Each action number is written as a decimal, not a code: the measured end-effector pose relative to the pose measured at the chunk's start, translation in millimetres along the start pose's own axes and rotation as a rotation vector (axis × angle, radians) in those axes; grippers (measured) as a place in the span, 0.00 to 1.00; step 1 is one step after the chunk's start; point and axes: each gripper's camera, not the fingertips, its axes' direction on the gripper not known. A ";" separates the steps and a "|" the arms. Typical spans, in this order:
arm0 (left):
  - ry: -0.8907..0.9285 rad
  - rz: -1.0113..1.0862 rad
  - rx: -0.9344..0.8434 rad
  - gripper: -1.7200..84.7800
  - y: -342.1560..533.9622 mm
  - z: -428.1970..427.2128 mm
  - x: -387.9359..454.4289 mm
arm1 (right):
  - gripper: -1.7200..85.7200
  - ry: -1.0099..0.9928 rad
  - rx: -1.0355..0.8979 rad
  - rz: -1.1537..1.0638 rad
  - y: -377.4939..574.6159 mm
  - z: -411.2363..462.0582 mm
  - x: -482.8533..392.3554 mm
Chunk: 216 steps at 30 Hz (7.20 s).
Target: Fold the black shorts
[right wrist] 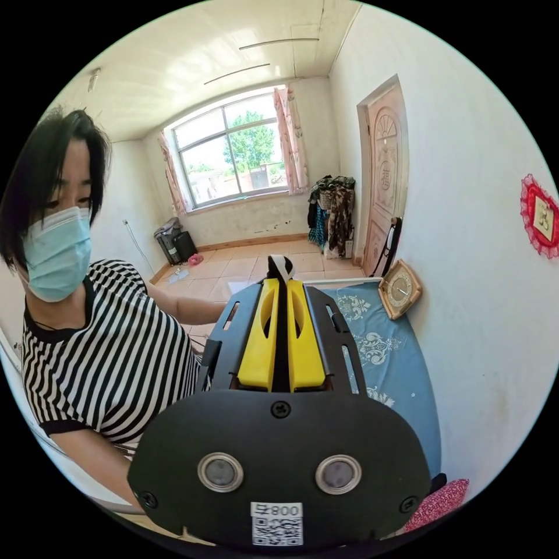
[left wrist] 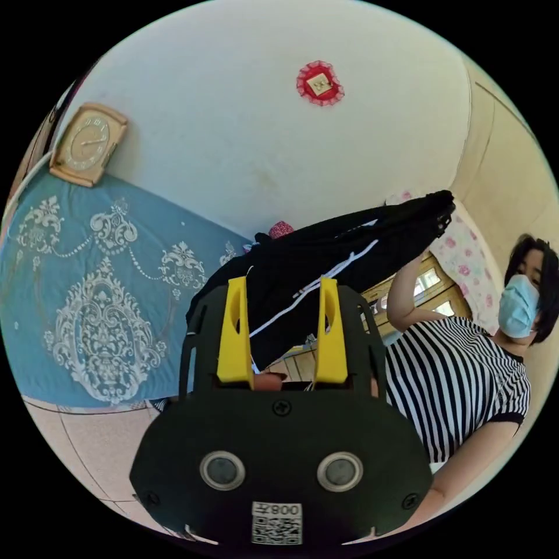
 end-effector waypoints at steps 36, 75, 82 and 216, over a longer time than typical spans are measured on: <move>0.491 0.630 0.122 0.03 -56.0 -67.3 -38.0 | 0.04 0.477 0.449 0.417 62.0 -228.3 133.1; -0.134 -0.917 -0.275 0.07 -66.2 -125.1 -706.5 | 0.07 -0.037 -0.637 1.340 302.0 266.2 591.2; -0.076 -0.702 -0.430 0.08 -180.5 -45.3 -737.3 | 0.08 0.013 -0.502 1.656 418.5 227.2 566.0; -0.184 0.231 -0.430 0.10 -777.1 352.0 -597.5 | 0.09 0.470 0.185 1.531 545.9 100.0 1005.7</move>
